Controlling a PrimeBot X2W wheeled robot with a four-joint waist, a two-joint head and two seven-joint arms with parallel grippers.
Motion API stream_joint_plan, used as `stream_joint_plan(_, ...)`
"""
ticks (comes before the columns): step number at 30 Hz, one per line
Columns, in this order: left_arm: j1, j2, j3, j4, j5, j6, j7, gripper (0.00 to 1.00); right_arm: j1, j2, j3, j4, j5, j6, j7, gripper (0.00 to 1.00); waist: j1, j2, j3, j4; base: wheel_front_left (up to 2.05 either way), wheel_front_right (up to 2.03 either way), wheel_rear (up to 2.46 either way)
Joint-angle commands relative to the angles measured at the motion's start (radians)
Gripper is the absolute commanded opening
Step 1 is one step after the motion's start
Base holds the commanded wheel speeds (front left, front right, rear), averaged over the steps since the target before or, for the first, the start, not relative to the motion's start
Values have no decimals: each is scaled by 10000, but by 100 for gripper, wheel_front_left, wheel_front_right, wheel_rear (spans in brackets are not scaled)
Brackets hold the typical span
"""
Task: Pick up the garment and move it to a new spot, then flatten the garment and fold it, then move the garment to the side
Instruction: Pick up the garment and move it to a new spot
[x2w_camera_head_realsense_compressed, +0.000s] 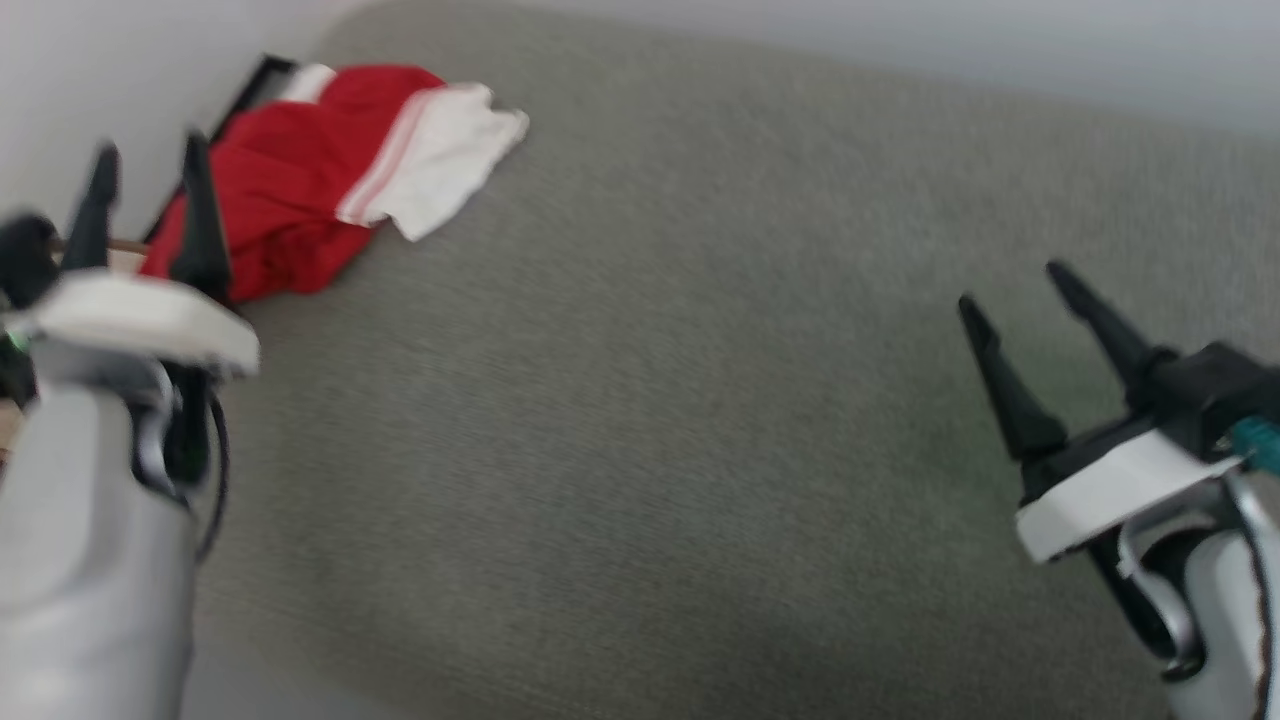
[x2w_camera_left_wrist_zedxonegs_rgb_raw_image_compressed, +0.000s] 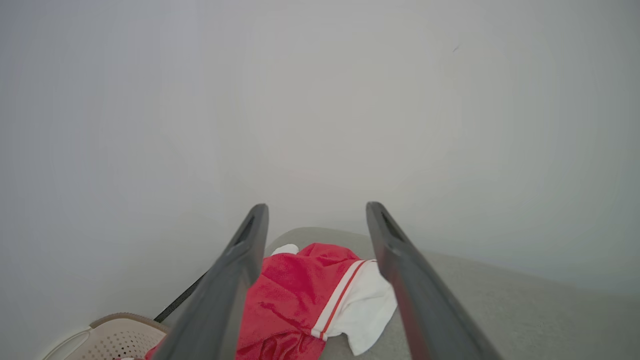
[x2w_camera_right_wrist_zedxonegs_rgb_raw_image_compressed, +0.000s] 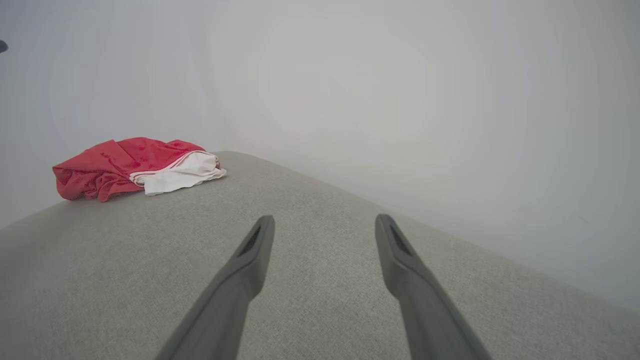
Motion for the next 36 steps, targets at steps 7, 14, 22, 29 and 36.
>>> stream_joint_plan(7,-2429,311,44,2335,-119,-6,212,100,-754,-477,-48,-1107,7,-7,301,100,0,0,2145,-1205,0,0,0)
stream_joint_plan(14,-4272,721,91,5003,-162,348,1107,100,-1330,-793,-58,-2227,66,-7,576,100,0,0,3252,-1790,0,0,0)
stream_joint_plan(22,-5438,832,59,7182,-326,718,2785,100,-1531,-964,-191,-2972,90,-7,938,100,0,0,3803,-2100,0,0,0)
stream_joint_plan(29,-5607,498,50,7802,-644,381,4140,100,-1480,-1071,-429,-3481,103,-7,1276,100,0,0,4171,-2171,0,0,0)
stream_joint_plan(36,-5417,213,-15,8084,-837,396,5059,0,-1506,-1075,-544,-3810,-15,-7,1528,100,0,0,4342,-2050,0,0,0)
